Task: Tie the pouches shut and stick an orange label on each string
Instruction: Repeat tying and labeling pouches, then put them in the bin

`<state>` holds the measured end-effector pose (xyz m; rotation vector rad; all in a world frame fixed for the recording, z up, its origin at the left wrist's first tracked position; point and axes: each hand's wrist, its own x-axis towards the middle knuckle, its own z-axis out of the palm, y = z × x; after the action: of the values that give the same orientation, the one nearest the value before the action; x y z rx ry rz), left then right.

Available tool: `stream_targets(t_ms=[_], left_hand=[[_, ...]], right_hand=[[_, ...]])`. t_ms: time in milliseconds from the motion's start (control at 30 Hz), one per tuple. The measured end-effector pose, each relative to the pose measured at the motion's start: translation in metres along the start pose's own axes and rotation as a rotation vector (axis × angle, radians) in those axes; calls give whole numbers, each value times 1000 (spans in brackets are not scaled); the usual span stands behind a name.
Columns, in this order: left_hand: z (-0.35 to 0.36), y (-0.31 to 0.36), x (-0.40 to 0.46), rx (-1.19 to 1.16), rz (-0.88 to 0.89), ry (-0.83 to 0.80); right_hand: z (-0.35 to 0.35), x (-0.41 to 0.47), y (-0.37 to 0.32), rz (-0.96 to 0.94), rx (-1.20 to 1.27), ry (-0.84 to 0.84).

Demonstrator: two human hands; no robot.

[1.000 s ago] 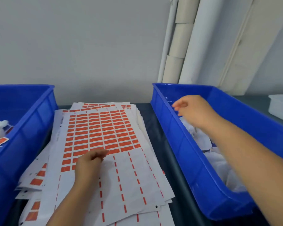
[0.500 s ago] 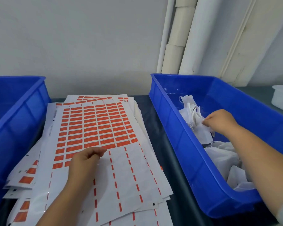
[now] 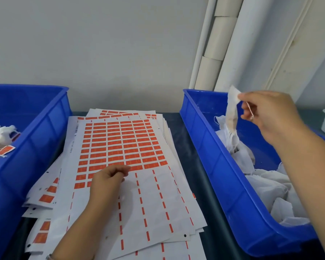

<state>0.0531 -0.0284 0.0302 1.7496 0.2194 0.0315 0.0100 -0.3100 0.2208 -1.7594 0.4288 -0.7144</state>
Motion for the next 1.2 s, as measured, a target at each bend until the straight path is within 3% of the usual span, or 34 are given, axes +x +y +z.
stream_targets(t_ms=[100, 200, 367, 467, 667, 833, 1067, 1200], left_hand=[[-7, 7, 2, -92, 10, 20], [-13, 14, 1, -233, 10, 19], [-17, 21, -1, -321, 18, 72], [-20, 21, 0, -369, 8, 104], [-11, 19, -8, -123, 98, -63], [-4, 13, -10, 26, 117, -280], [-7, 8, -7, 54, 176, -187], [-7, 5, -6, 384, 367, 3]], right_hand=[[27, -37, -27, -61, 57, -145], [63, -69, -22, -55, -63, -255], [122, -99, 21, 70, -146, -431], [148, -103, 45, 171, -139, -427], [179, -116, 82, 567, 114, -408], [184, -124, 94, 660, 215, -490], [181, -120, 105, 499, 226, -506], [173, -117, 117, -193, -156, -476]])
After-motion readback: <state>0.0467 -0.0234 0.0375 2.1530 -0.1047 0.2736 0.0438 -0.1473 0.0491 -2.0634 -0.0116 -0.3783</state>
